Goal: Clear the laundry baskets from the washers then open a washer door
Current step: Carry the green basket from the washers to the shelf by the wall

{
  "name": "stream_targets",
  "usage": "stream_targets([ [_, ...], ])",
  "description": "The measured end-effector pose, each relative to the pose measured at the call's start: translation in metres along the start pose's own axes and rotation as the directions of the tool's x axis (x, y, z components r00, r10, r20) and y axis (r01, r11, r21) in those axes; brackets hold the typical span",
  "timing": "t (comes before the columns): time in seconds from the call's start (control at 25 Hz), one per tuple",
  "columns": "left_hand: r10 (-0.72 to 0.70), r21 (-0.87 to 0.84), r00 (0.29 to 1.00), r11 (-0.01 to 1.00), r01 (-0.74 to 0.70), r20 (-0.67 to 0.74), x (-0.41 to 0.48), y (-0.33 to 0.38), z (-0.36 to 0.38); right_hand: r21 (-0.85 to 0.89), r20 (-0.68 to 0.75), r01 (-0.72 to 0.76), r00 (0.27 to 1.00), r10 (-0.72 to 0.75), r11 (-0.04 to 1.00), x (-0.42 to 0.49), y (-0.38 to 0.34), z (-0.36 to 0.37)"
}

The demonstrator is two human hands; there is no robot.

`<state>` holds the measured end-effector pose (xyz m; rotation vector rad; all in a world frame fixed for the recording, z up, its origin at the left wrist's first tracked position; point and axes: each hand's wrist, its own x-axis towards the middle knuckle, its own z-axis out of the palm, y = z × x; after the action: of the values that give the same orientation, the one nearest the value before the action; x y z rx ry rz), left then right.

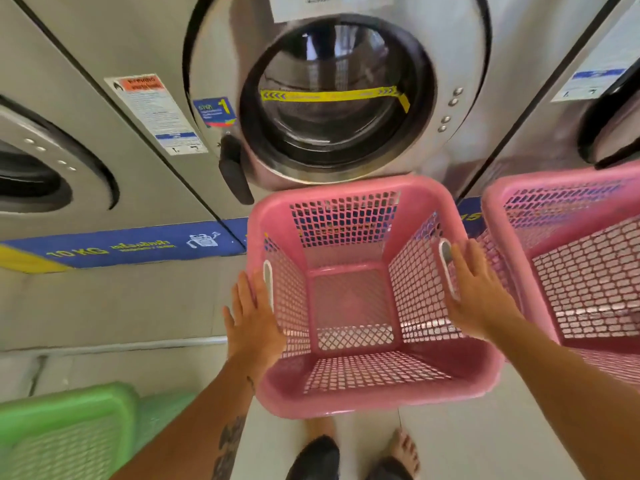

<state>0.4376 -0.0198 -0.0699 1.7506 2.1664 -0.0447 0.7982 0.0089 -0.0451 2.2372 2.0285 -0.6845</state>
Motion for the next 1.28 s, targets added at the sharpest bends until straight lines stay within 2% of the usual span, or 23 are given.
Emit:
stream_targets([
  [0.08, 0.016, -0.008, 0.997, 1.0, -0.017, -0.07, 0.003, 0.0, 0.004, 0.001, -0.093, 0.028, 0.995, -0.028, 1.0, 0.003, 0.003, 0.012],
  [0.2, -0.018, -0.121, 0.986, 0.993, -0.002, -0.164, -0.002, 0.002, 0.009, -0.001, -0.22, 0.021, 0.975, -0.021, 1.0, 0.0, 0.001, 0.022],
  [0.32, -0.019, -0.181, 0.964, 0.983, -0.03, -0.264, -0.003, 0.004, 0.008, -0.075, -0.257, 0.001, 0.966, -0.02, 0.997, -0.003, 0.0, 0.02],
  [0.44, 0.041, -0.156, 0.948, 0.983, -0.095, -0.315, -0.012, -0.004, 0.007, -0.121, -0.246, -0.023, 0.969, -0.008, 0.992, -0.024, -0.009, 0.021],
  [0.6, 0.056, -0.116, 0.954, 0.989, -0.093, -0.293, -0.06, -0.045, 0.009, -0.128, -0.227, -0.03, 0.974, 0.0, 0.991, -0.079, -0.034, 0.041],
  [0.76, 0.109, -0.07, 0.938, 0.988, -0.14, -0.329, -0.113, -0.109, 0.005, -0.139, -0.182, 0.019, 0.982, -0.045, 0.99, -0.136, -0.068, 0.068],
  [0.96, 0.002, -0.143, 0.991, 0.989, -0.021, -0.135, -0.173, -0.182, 0.023, -0.204, -0.058, 0.029, 0.997, -0.042, 0.978, -0.191, -0.099, 0.123],
  [1.12, 0.001, -0.121, 0.994, 0.993, -0.014, -0.113, -0.2, -0.216, 0.051, -0.249, 0.029, 0.007, 1.0, 0.0, 0.968, -0.209, -0.113, 0.155],
  [1.28, -0.032, -0.122, 0.994, 0.992, 0.019, -0.106, -0.205, -0.233, 0.082, -0.247, -0.01, 0.023, 1.0, -0.026, 0.969, -0.209, -0.115, 0.188],
])
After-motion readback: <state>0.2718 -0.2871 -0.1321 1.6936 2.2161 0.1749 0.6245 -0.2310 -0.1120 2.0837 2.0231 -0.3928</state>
